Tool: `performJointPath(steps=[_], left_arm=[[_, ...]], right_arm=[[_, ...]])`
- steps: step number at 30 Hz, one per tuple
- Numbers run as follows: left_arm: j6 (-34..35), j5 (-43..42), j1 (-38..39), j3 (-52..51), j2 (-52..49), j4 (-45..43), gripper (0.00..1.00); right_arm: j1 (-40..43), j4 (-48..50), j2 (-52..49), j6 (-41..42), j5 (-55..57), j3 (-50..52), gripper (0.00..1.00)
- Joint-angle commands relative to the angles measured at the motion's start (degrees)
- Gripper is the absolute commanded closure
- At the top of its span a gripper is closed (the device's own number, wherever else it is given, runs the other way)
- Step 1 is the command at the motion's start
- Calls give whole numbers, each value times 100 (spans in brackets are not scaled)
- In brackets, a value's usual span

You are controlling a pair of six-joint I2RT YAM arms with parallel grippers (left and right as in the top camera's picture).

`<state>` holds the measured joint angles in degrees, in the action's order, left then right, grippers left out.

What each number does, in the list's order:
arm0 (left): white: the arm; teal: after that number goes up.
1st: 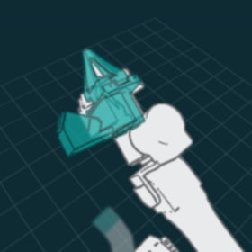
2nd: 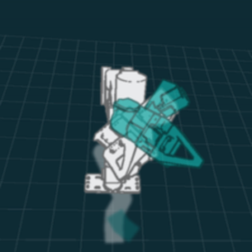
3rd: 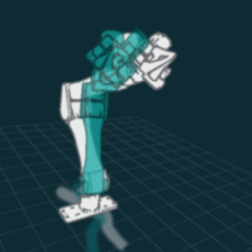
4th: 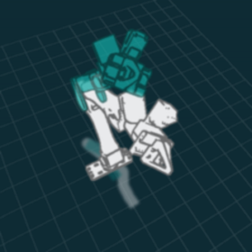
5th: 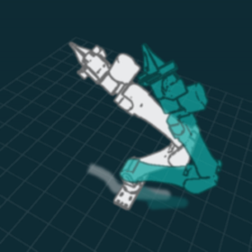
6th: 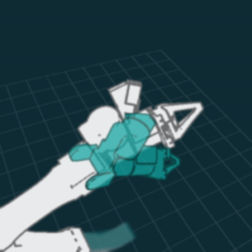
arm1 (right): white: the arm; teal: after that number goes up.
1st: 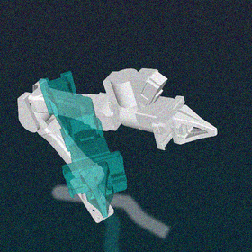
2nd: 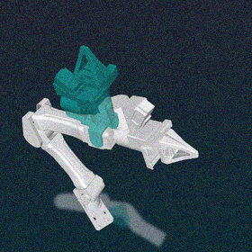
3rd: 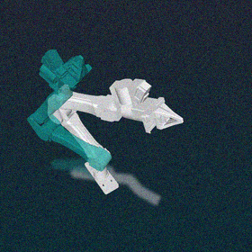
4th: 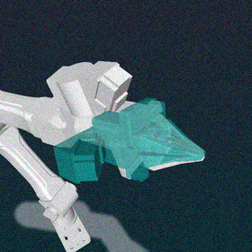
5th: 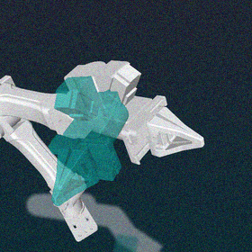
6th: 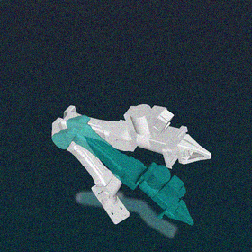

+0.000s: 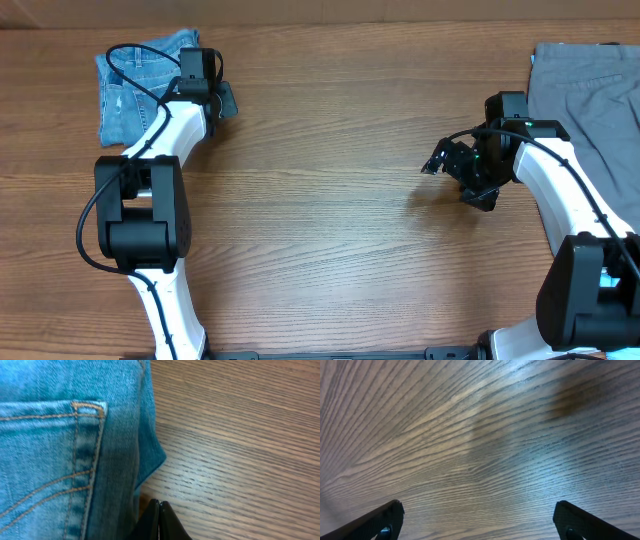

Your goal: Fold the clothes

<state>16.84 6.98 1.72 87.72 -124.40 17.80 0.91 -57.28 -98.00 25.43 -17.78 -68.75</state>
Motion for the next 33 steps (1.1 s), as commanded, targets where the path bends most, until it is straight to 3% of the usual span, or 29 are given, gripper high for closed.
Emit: performJointPath(steps=[1,11,25,33], left_arm=[[-210,306,-136,-4,-170,-79,95],[-227,369,-651,-4,-713,-262,95],[4,389,-1305,-2,-730,-1126,94],[356,-258,-1255,-2,-743,-1637,93]], right_arm=[[-33,-24,4,-28,-31,13,0],[-33,-334,4,-28,-33,13,0],[-33,-494,4,-7,-33,13,0],[-46,-516,4,190,-39,13,0]])
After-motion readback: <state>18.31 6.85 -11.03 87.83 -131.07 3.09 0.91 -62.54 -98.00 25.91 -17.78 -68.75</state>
